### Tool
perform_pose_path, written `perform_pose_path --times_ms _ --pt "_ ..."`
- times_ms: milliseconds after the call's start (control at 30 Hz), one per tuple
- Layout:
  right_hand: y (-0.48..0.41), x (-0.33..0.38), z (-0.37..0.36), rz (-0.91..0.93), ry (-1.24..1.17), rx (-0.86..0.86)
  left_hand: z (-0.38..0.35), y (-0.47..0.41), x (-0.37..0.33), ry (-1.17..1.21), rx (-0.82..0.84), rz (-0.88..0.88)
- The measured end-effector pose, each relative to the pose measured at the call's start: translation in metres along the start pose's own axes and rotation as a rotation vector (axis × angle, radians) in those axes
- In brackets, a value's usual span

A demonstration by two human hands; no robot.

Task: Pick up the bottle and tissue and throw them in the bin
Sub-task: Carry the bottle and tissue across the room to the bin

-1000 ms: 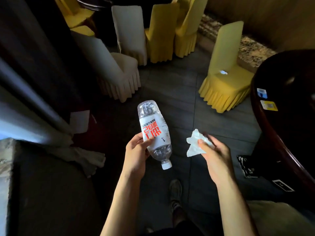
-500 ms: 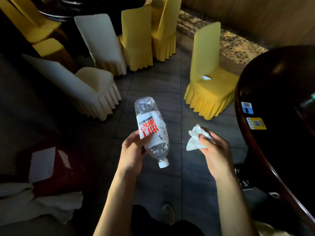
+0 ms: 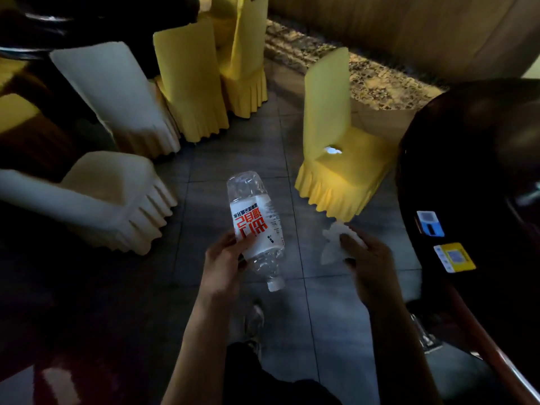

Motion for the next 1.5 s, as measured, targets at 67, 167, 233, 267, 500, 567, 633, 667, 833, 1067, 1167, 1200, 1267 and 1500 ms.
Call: perform_pose_path --times_ms 67,167,233,267,500,567,633,667,833,1067,1167,1200,1267,1500 --pt "-0.033 0.01 -0.012 -0.006 -0.032 -0.038 0.004 -0.037 -0.022 -0.013 0.012 0.017" --pt "-0.07 0.026 -0.027 0.002 -0.072 -0.093 0.007 -0.085 -0.05 -0.026 0.028 0.05" --pt "-0.094 0.031 -0.038 -0.01 -0.078 -0.097 0.008 -0.113 -0.066 -0.012 0.024 0.062" --pt "-0.104 0.033 -0.042 -0.018 -0.071 -0.105 0.008 -0.125 -0.072 -0.005 0.021 0.074" --pt "-0.189 0.048 -0.041 -0.018 -0.054 -0.152 -0.001 -0.208 -0.092 -0.009 0.04 0.115" --pt "-0.218 0.049 -0.038 -0.028 -0.071 -0.156 -0.008 -0.235 -0.096 -0.026 0.055 0.127" --pt "-0.25 0.051 -0.031 -0.034 -0.084 -0.156 -0.017 -0.264 -0.101 -0.051 0.068 0.133" --pt "-0.267 0.055 -0.027 -0.031 -0.091 -0.157 -0.024 -0.28 -0.105 -0.06 0.074 0.131" --pt "-0.353 0.082 0.006 -0.004 -0.116 -0.171 -0.063 -0.369 -0.125 -0.078 0.085 0.124" --pt "-0.465 0.129 0.045 -0.001 -0.14 -0.156 -0.134 -0.479 -0.15 -0.152 0.156 0.118" --pt "-0.499 0.13 0.058 -0.028 -0.155 -0.177 -0.154 -0.514 -0.156 -0.193 0.173 0.127" --pt "-0.509 0.128 0.062 -0.044 -0.159 -0.18 -0.16 -0.524 -0.156 -0.202 0.176 0.134" --pt "-0.527 0.122 0.071 -0.07 -0.171 -0.19 -0.168 -0.547 -0.152 -0.216 0.178 0.146" --pt "-0.594 0.095 0.11 -0.116 -0.244 -0.336 -0.204 -0.651 -0.139 -0.312 0.218 0.273"
Point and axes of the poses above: each hand's wrist, its own y-axis away from the middle knuckle, its own z-axis out of the back of the hand, x = y × z, the point moved 9 cm from there along -y, towards the middle knuckle, and after that the axes turned 15 degrees about x, right-handed, at the moved point
